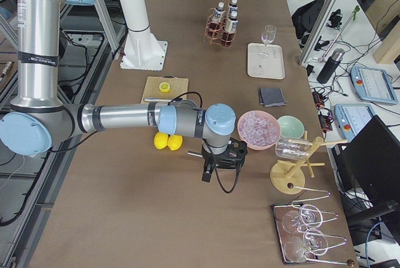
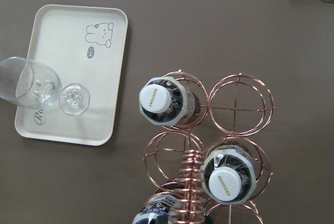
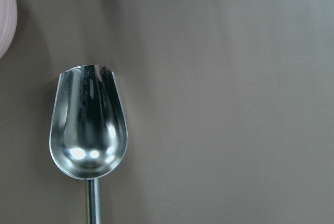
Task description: Take tea from basket to plate
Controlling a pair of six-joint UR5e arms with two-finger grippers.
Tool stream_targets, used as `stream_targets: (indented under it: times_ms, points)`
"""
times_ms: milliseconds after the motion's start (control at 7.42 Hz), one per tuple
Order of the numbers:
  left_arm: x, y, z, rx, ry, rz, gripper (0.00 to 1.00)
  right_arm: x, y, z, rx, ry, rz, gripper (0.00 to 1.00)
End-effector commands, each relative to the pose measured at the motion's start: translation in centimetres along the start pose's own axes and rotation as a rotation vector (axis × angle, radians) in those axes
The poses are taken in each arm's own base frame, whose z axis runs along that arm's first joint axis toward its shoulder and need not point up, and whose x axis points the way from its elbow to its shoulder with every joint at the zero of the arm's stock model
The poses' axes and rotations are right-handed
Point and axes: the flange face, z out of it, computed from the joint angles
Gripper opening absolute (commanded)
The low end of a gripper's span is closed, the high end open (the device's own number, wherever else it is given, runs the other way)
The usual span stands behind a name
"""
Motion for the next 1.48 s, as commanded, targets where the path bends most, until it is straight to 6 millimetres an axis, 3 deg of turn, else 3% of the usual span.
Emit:
stream_targets:
  times_ms: [0, 135, 404, 539, 674, 809, 1078, 1348]
  points:
    - [3.5, -6.1, 2.2, 0.027, 0.027, -0.008, 0.0, -8.8, -3.7, 3.7, -0.037, 0.08, -0.203, 1.0]
    - [4.2, -7.8, 2.4, 0.036, 0.033, -0.014, 0.0, -12.4, -4.2, 3.5, 0.03, 0.055, -0.316, 1.0]
    - [4.6, -10.1, 3.5, 0.022, 0.019, -0.02, 0.0, -25.9, -5.9, 2.4, 0.145, -0.033, -0.456, 1.0]
    - [3.8, -10.6, 4.4, 0.023, 0.019, -0.019, 0.0, -31.6, -6.6, 0.3, 0.205, -0.088, -0.479, 1.0]
    - [3.2, -11.0, 5.2, 0.029, 0.017, -0.019, 0.0, -35.6, -6.1, 0.2, 0.232, -0.129, -0.536, 1.0]
    - [2.9, -11.5, 5.4, 0.035, 0.015, -0.035, 0.0, -38.4, -5.3, -0.5, 0.286, -0.187, -0.584, 1.0]
    - [3.7, -12.3, 6.4, 0.031, 0.036, -0.037, 0.0, -43.2, -1.5, -3.2, 0.363, -0.331, -0.567, 1.0]
    - [3.7, -12.3, 6.7, 0.031, 0.037, -0.038, 0.0, -47.1, 1.8, -2.9, 0.449, -0.455, -0.648, 1.0]
